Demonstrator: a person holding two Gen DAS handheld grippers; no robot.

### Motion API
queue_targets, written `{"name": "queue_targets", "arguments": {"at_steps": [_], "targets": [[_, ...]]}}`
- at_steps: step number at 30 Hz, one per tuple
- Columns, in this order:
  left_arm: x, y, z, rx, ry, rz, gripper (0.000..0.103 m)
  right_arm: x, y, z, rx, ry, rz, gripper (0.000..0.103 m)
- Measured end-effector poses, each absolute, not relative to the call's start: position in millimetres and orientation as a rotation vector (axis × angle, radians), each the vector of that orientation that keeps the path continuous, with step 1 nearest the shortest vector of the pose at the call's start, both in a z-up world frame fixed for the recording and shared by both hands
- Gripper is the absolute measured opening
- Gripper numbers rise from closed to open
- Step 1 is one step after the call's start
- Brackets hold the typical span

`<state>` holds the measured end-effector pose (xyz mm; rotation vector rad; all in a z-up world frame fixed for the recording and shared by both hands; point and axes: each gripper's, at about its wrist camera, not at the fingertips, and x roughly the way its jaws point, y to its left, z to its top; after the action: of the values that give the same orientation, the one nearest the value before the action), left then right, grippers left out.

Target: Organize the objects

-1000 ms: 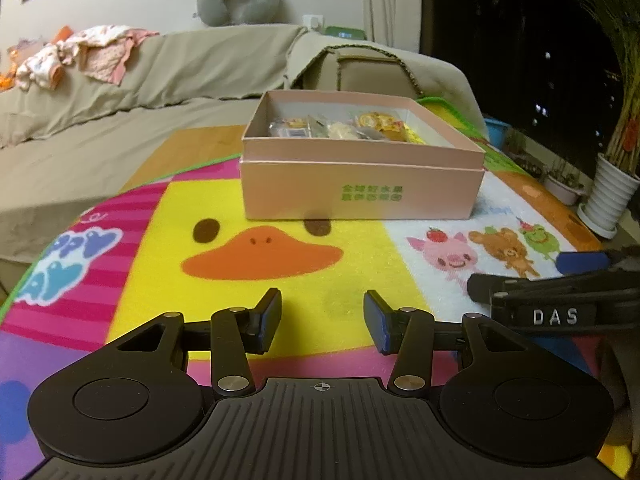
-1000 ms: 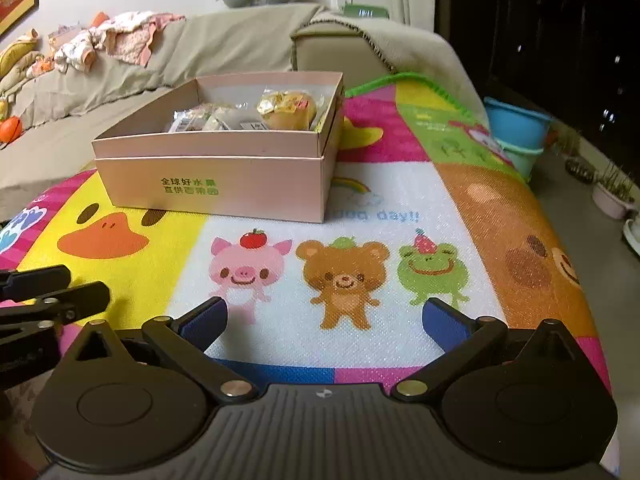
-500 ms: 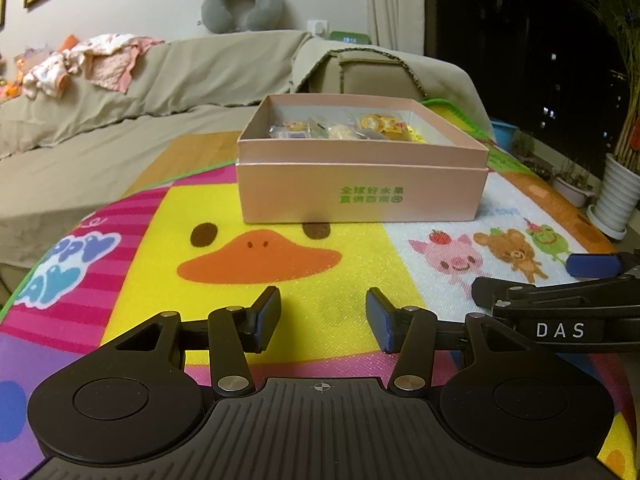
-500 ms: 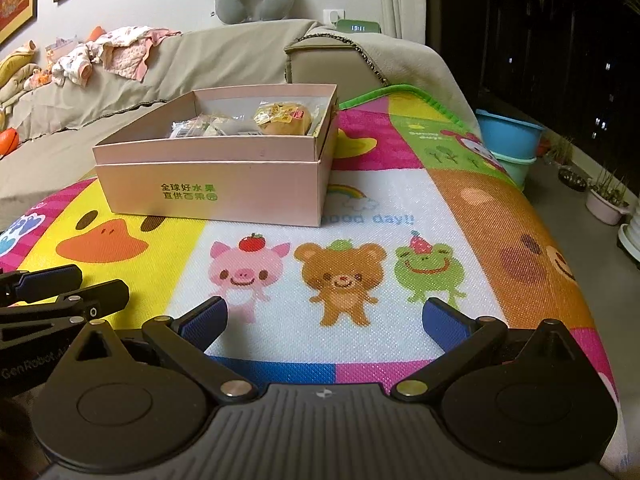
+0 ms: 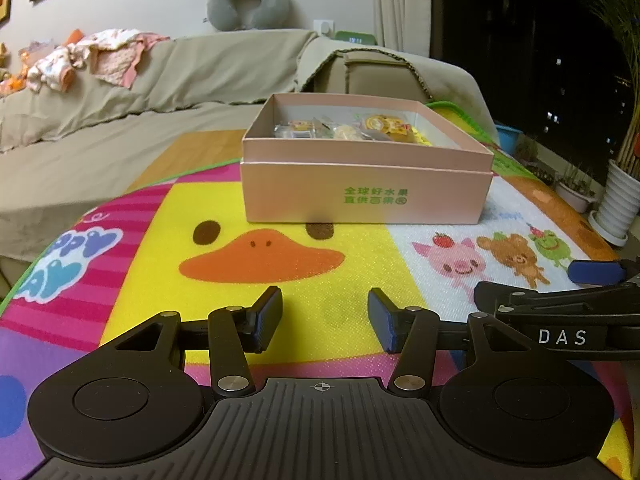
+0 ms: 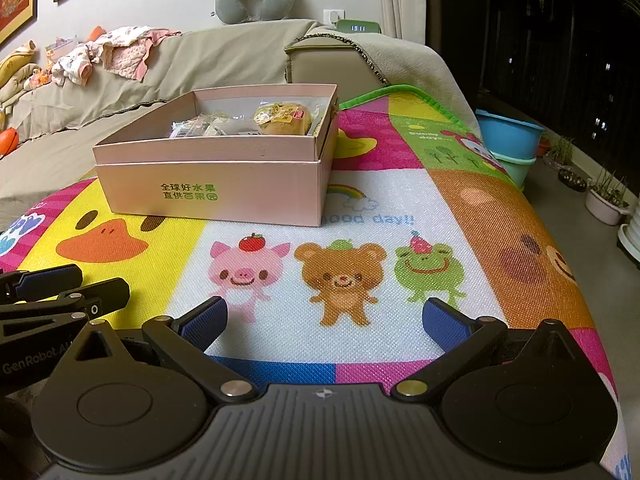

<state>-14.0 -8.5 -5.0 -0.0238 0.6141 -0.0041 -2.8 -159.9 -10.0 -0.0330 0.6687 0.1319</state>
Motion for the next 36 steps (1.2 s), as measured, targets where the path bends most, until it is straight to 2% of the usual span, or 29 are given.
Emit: {"name": "queue_targets", "arguments": {"at_steps": [36], "targets": [[-14.7, -4.1, -4.9, -0.049, 0.613, -0.014, 0.054, -2.9, -159.7, -9.9, -0.033, 0.668, 0.132, 0.103]]}}
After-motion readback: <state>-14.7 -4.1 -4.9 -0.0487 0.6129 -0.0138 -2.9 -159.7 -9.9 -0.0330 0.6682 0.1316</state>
